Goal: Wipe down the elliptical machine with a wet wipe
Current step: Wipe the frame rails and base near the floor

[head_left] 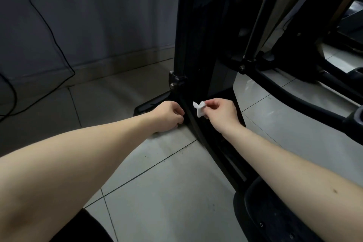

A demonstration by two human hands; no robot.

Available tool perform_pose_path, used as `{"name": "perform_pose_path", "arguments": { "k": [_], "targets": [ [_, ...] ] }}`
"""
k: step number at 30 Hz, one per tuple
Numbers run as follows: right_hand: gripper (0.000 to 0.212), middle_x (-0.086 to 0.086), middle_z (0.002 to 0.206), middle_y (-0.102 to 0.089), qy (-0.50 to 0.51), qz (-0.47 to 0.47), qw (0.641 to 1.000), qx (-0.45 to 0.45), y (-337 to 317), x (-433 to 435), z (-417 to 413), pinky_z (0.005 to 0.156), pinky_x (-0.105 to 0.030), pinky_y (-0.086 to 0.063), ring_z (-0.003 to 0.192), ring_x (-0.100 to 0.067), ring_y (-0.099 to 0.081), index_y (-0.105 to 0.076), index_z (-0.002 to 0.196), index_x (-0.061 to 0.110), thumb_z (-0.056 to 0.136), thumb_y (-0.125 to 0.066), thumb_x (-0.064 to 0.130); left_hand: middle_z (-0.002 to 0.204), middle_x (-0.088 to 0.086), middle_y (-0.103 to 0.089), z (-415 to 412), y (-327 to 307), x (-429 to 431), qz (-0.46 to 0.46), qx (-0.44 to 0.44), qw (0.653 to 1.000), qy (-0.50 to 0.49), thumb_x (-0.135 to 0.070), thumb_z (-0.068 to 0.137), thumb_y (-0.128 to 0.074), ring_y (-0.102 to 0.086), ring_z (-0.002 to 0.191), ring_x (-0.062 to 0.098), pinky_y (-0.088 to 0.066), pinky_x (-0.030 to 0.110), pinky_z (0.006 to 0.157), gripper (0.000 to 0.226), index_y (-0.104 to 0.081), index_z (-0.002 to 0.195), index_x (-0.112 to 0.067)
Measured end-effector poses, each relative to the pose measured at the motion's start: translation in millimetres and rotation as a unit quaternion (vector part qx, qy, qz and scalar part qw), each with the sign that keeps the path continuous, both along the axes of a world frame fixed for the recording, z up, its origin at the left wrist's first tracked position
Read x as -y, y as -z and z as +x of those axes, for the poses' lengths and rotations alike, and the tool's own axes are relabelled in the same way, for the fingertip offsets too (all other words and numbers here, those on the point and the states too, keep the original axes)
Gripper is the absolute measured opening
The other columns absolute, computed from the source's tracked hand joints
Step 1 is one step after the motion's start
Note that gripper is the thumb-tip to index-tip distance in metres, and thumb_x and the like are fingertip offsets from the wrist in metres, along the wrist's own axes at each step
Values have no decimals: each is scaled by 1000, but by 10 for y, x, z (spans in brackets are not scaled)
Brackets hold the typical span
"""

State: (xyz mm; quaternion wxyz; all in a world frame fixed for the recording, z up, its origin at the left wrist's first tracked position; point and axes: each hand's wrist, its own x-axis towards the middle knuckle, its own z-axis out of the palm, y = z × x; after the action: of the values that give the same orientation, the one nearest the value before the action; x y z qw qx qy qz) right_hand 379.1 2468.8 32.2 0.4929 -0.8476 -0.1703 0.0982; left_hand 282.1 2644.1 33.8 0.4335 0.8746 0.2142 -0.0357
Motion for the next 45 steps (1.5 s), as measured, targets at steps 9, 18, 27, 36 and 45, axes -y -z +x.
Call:
{"name": "perform_pose_path", "arguments": {
  "k": [9, 18, 27, 36, 45],
  "targets": [
    [5, -4, 95, -66, -328, -278, 791, 435, 336, -463, 323, 79, -42, -51, 93, -28, -49, -79, 83, 10, 87, -76, 9, 78, -9, -64, -32, 21, -100, 65, -35, 997, 11, -16, 87, -66, -68, 86, 19, -52, 27, 72, 18, -72, 105, -19],
    [35, 4, 56, -52, -599, -421, 546, 406, 680, 642, -150, 51, -24, -30, 58, -19, -40, -56, 46, 20, 47, -89, 8, 75, -3, -72, -15, 46, -108, 53, -67, 996, 32, -16, 88, -64, -66, 72, 13, -53, 26, 65, 17, -70, 103, -19],
    [23, 6, 88, -50, -445, -438, 761, 177, 385, 1015, -172, 69, -33, -50, 80, -23, -59, -56, 73, 20, 80, -79, 21, 79, 0, -74, 81, 18, 87, 52, -73, 994, 66, -16, 90, -61, -60, 67, 6, -43, 22, 58, 17, -69, 106, -18],
    [17, 1, 93, -55, -307, -386, 854, 167, 235, 418, -77, 76, -44, -57, 84, -22, -60, -59, 77, 20, 86, -72, 24, 77, 0, -75, 39, -109, 101, 34, -68, 996, 54, -16, 88, -64, -64, 66, 7, -47, 20, 59, 16, -71, 102, -18],
    [8, 3, 84, -66, -107, -140, 969, 174, -714, -363, 172, 60, -28, -48, 75, -14, -63, -63, 85, 22, 92, -60, 19, 77, 10, -74, 222, -795, -202, -49, 52, 992, -100, -10, 89, -62, -66, 58, 14, -58, 28, 64, 17, -73, 102, -12]
  ]
}}
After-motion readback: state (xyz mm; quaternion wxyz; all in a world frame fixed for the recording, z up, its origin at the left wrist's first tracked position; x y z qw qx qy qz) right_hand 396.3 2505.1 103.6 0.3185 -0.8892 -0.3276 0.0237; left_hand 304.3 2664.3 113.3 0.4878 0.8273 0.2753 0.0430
